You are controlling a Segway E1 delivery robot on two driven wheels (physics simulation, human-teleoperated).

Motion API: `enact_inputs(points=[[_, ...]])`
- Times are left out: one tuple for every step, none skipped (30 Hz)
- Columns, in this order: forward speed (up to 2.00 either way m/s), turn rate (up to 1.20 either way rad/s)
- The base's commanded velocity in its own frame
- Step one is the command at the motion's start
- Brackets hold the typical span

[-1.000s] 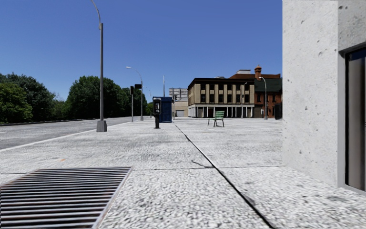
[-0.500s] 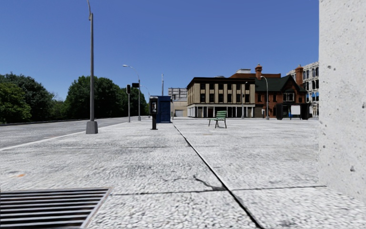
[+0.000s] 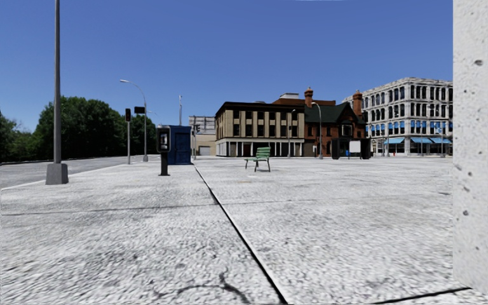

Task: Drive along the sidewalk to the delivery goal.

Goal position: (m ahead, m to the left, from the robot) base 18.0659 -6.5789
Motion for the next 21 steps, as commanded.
enact_inputs(points=[[1.59, -0.33], [1.59, -0.31], [1.59, -0.31], [1.59, -0.30], [1.59, -0.30], [1.59, -0.30], [1.59, -0.30], [1.59, -0.42], [1.59, -0.65], [1.59, -0.75], [1.59, -0.75], [1.59, -0.78], [1.59, -0.78], [1.59, -0.78], [1.59, -0.79], [1.59, -0.79], [1.59, -0.79], [1.59, -0.79], [1.59, -0.79], [1.59, -0.79], [1.59, -0.79]])
